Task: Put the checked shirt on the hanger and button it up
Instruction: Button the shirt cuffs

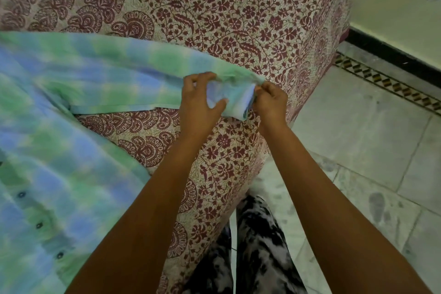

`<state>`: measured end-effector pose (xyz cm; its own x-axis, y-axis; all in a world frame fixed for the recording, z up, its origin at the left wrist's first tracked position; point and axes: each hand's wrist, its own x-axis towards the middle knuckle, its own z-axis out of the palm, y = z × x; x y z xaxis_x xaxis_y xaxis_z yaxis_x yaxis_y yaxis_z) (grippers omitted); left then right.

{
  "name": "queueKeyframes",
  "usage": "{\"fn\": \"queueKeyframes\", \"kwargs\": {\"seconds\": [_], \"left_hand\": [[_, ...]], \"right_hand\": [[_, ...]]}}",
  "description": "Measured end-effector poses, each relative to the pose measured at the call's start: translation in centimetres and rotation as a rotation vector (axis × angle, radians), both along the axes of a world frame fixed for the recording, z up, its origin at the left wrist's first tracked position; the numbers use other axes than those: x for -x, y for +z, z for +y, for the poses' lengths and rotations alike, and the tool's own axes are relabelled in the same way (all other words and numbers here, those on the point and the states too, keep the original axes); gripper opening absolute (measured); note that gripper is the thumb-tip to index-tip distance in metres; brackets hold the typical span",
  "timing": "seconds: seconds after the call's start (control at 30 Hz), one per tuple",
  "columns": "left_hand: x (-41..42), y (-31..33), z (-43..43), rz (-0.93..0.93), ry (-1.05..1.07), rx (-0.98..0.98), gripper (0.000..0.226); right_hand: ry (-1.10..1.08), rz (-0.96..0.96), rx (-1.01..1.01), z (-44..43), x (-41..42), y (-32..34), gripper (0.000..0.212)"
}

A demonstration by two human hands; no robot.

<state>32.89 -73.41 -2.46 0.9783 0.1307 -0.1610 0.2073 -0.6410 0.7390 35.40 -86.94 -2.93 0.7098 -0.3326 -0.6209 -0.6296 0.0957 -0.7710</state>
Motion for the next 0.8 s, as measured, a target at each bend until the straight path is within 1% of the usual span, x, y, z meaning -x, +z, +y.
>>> {"fn": "queueKeyframes", "kwargs": {"seconds": [0.03, 0.07, 0.17, 0.2, 0.23, 0.3, 0.33, 0.37, 0.4, 0.47, 0.53, 0.6, 0.7, 0.8], "left_hand": [[-0.1, -0.4, -0.2, 0.044, -0.052, 0.008, 0.051], [-0.1, -0.8, -0.7, 0.078, -0.111, 0.016, 0.052], [0.0, -1.7, -2.0, 0.107, -0.191, -0.031, 0.048], [0.1, -1.9, -2.3, 0.136, -0.2, -0.066, 0.05], [0.2, -2.1, -2.4, 0.179, -0.23, -0.104, 0.054], [0.7, -2.6, -2.6, 0.275, -0.33, -0.159, 0.058], [0.9, -2.7, -2.8, 0.318, -0.376, -0.175, 0.058], [1.1, -2.7, -2.9, 0.34, -0.395, -0.179, 0.058], [1.4, -2.4, -2.9, 0.344, -0.381, -0.169, 0.057], [2.0, -1.8, -2.6, 0.32, -0.287, -0.116, 0.051], [3.1, -0.4, -2.0, 0.292, -0.189, -0.056, 0.047], [4.0, 1.7, -1.1, 0.277, -0.139, -0.031, 0.047], [6.4, 6.1, 0.6, 0.238, -0.007, -0.09, 0.048], [8.9, 10.3, 1.9, 0.267, 0.131, -0.163, 0.05]], "right_hand": [[-0.008, 0.001, -0.011, 0.0, -0.1, 0.1, 0.023], [-0.03, 0.004, -0.024, -0.2, -0.2, 0.0, 0.023], [-0.092, 0.012, -0.051, -0.8, -0.7, -0.6, 0.018], [-0.053, 0.017, -0.034, -1.2, -0.6, -0.9, 0.014], [0.031, 0.031, -0.006, -1.5, -0.4, -1.1, 0.011], [0.245, 0.085, 0.061, -2.1, 0.3, -1.5, 0.023], [0.3, 0.109, 0.108, -2.4, 0.8, -1.9, 0.028], [0.303, 0.124, 0.162, -2.7, 1.1, -2.3, 0.029], [0.274, 0.137, 0.214, -2.9, 1.4, -2.3, 0.028], [0.192, 0.147, 0.274, -3.2, 1.8, -2.4, 0.026], [0.21, 0.092, 0.294, -3.2, 2.4, -1.5, 0.022], [0.246, 0.016, 0.279, -2.9, 3.5, 0.7, 0.022], [0.409, -0.097, 0.288, -1.4, 6.2, 5.7, 0.031], [0.598, -0.162, 0.306, 0.1, 8.9, 9.2, 0.039]]}}
